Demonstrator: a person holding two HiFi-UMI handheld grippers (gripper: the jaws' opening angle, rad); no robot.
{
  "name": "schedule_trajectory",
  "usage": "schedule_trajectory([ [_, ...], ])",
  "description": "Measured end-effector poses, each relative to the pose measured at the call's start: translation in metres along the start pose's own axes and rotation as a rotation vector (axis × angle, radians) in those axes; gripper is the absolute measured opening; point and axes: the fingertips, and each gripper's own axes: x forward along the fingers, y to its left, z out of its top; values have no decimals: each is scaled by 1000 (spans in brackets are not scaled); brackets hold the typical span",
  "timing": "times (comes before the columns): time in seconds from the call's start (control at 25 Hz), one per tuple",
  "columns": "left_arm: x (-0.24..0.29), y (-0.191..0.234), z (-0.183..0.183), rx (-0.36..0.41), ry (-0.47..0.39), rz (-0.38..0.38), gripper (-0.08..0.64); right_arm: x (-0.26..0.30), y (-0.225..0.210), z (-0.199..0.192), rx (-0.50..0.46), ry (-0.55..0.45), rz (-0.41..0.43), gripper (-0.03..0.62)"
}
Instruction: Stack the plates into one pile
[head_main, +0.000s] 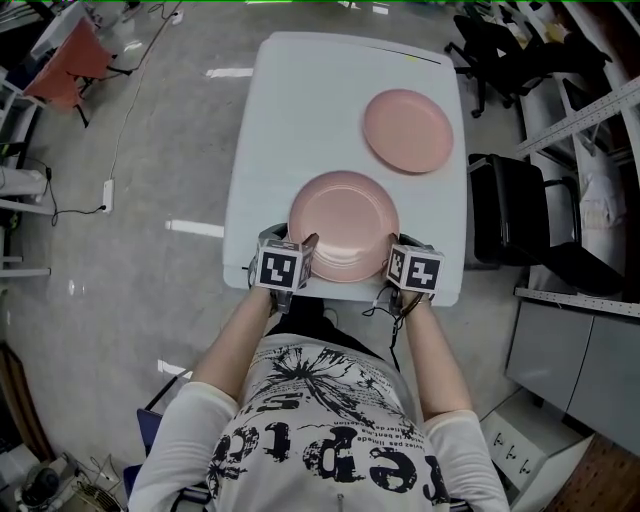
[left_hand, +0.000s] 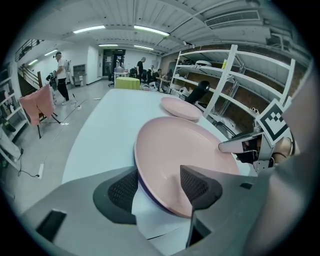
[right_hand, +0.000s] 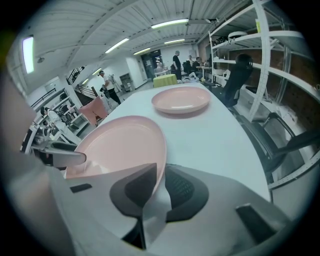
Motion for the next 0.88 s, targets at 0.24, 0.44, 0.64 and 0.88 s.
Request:
schedule_trajectory([
  [0.24, -1, 14, 10, 86, -68, 80, 365, -1, -2, 0, -27, -18, -53, 54],
  [0.44, -10, 10, 17, 39, -71, 23, 353, 0, -1, 1, -80, -58, -81, 225],
  [0.64, -13, 6, 23, 62, -116, -15, 230, -13, -1, 19, -61, -134, -88, 234],
  [0.88, -12, 9, 39, 7, -146, -72, 11, -29, 16, 44, -87, -195, -51, 8],
])
